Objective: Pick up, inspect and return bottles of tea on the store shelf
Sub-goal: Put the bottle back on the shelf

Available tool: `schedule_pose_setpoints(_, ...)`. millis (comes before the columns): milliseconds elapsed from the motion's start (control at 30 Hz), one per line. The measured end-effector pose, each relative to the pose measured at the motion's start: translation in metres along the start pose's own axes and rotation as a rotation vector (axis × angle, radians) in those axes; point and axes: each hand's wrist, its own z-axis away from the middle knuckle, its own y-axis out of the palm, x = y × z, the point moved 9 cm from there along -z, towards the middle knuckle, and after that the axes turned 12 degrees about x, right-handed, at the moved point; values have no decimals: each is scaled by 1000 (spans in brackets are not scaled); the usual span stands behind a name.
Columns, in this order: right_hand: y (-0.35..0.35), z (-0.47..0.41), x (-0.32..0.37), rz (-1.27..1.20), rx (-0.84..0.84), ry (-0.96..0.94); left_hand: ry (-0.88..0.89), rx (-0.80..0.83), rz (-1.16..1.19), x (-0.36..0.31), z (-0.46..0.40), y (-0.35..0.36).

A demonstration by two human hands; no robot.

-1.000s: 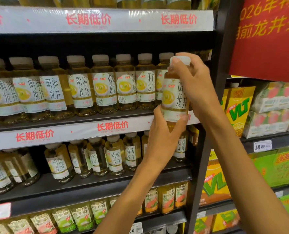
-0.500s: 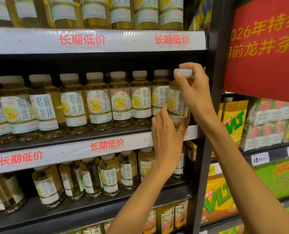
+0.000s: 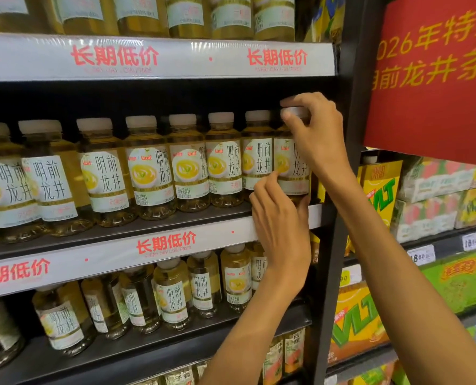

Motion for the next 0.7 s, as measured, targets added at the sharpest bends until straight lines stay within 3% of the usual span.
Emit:
schedule_pose_setpoints(233, 8, -2, -19, -308, 59, 143, -9, -14, -72, -2, -2, 4)
schedule_pose_setpoints(433, 14, -7, -32, -308, 94, 283, 11, 16, -51, 1, 0, 9)
schedule_pose_setpoints(700, 8, -24, -26, -150, 176, 227, 98, 48, -90, 6, 6, 7)
